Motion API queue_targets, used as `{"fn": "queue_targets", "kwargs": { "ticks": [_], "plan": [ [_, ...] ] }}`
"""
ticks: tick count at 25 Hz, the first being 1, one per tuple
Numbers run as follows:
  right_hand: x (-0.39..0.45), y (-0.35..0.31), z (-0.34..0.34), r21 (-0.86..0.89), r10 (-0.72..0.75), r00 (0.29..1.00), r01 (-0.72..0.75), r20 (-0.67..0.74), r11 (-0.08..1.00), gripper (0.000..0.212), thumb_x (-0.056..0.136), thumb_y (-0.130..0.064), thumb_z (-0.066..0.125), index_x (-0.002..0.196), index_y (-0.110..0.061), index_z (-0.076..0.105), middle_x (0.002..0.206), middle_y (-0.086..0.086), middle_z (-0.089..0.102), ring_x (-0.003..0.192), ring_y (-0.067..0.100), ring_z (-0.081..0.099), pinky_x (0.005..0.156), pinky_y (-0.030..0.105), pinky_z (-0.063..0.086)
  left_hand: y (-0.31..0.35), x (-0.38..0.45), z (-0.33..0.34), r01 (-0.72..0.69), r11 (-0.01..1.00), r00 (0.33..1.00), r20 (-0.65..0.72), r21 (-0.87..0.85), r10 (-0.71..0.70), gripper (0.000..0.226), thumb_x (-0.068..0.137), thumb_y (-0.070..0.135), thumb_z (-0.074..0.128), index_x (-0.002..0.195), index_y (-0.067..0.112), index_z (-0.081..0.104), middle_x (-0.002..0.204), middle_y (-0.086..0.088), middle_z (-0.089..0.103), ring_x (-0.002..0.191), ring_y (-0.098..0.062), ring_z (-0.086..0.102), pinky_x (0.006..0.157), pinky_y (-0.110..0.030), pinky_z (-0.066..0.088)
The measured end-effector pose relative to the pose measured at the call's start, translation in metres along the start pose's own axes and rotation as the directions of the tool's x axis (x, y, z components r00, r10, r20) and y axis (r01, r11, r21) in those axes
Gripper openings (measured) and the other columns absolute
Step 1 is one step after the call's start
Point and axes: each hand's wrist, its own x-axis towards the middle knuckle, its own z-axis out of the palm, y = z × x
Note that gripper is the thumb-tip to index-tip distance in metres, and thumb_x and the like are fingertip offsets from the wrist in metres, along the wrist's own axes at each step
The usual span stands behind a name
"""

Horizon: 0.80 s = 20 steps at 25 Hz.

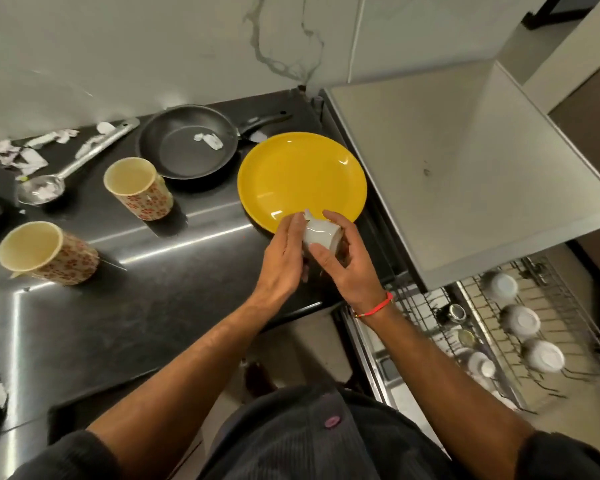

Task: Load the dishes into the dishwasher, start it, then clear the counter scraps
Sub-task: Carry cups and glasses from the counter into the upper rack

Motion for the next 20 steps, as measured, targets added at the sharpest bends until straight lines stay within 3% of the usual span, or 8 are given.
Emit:
{"fn": "queue_targets", "kwargs": {
  "ticks": [4, 7, 9, 12, 15, 17, 20],
  "plan": [
    [-0.041, 0.011, -0.08, -0.067, 0.002, 0.995, -0.009, -0.095, 0.998, 0.062, 0.088, -0.036, 0.072, 0.141, -0.02, 0.044, 0.135, 0.007, 0.054, 0.122, 0.026, 0.057, 0.101, 0.053, 0.049, -0.003, -0.028, 0.08, 0.104, 0.995, 0.983, 0.149, 0.005, -0.103, 0.047, 0.106, 0.057, 0.027, 0.125, 0.022, 0.053, 0.095, -0.01, 0.063, 0.068, -0.017, 0.06, 0.054, -0.032, 0.052],
    [-0.078, 0.026, -0.15, -0.019, 0.061, 0.988, -0.064, -0.143, 0.998, 0.059, 0.089, -0.017, 0.073, 0.139, -0.015, 0.042, 0.129, 0.009, 0.055, 0.114, 0.028, 0.062, 0.093, 0.055, 0.053, -0.012, -0.045, 0.148, 0.179, 0.979, 0.949, 0.243, 0.099, -0.198, 0.052, 0.104, 0.06, 0.024, 0.124, 0.02, 0.051, 0.091, -0.005, 0.061, 0.063, -0.006, 0.059, 0.054, -0.026, 0.051],
    [-0.104, 0.038, -0.196, -0.002, 0.113, 0.977, -0.115, -0.183, 0.993, 0.057, 0.087, -0.009, 0.074, 0.136, -0.011, 0.044, 0.125, 0.011, 0.058, 0.109, 0.028, 0.064, 0.089, 0.053, 0.055, -0.022, -0.051, 0.193, 0.233, 0.956, 0.906, 0.317, 0.18, -0.28, 0.056, 0.102, 0.065, 0.023, 0.122, 0.022, 0.051, 0.086, -0.006, 0.062, 0.062, -0.007, 0.059, 0.054, -0.027, 0.05],
    [-0.131, 0.067, -0.267, 0.015, 0.19, 0.946, -0.192, -0.262, 0.981, 0.056, 0.086, -0.013, 0.076, 0.135, -0.013, 0.049, 0.124, 0.01, 0.062, 0.109, 0.029, 0.065, 0.088, 0.052, 0.057, -0.038, -0.052, 0.257, 0.205, 0.905, 0.841, 0.406, 0.373, -0.358, 0.059, 0.098, 0.071, 0.022, 0.126, 0.027, 0.05, 0.093, -0.005, 0.068, 0.072, -0.016, 0.068, 0.055, -0.025, 0.05],
    [-0.139, 0.115, -0.326, 0.019, 0.263, 0.907, -0.272, -0.328, 0.962, 0.059, 0.082, -0.031, 0.079, 0.134, -0.02, 0.052, 0.123, 0.008, 0.065, 0.109, 0.026, 0.066, 0.088, 0.049, 0.057, -0.054, -0.047, 0.299, 0.147, 0.825, 0.8, 0.424, 0.546, -0.424, 0.053, 0.101, 0.066, 0.023, 0.128, 0.029, 0.05, 0.104, 0.004, 0.066, 0.086, -0.011, 0.067, 0.064, -0.024, 0.054],
    [-0.127, 0.153, -0.356, 0.007, 0.347, 0.854, -0.373, -0.388, 0.928, 0.063, 0.079, -0.037, 0.08, 0.134, -0.025, 0.051, 0.124, 0.001, 0.065, 0.109, 0.02, 0.066, 0.09, 0.043, 0.058, -0.069, -0.04, 0.318, 0.103, 0.795, 0.794, 0.431, 0.598, -0.428, 0.05, 0.102, 0.062, 0.027, 0.129, 0.027, 0.051, 0.112, 0.004, 0.062, 0.092, -0.012, 0.064, 0.079, -0.031, 0.055],
    [-0.089, 0.212, -0.377, -0.07, 0.421, 0.802, -0.492, -0.424, 0.868, 0.066, 0.076, -0.031, 0.082, 0.133, -0.023, 0.05, 0.123, 0.0, 0.061, 0.107, 0.017, 0.064, 0.089, 0.03, 0.057, -0.088, -0.035, 0.328, 0.087, 0.753, 0.807, 0.397, 0.653, -0.437, 0.047, 0.104, 0.056, 0.031, 0.133, 0.024, 0.049, 0.108, 0.011, 0.056, 0.091, -0.008, 0.062, 0.076, -0.026, 0.048]
  ]
}}
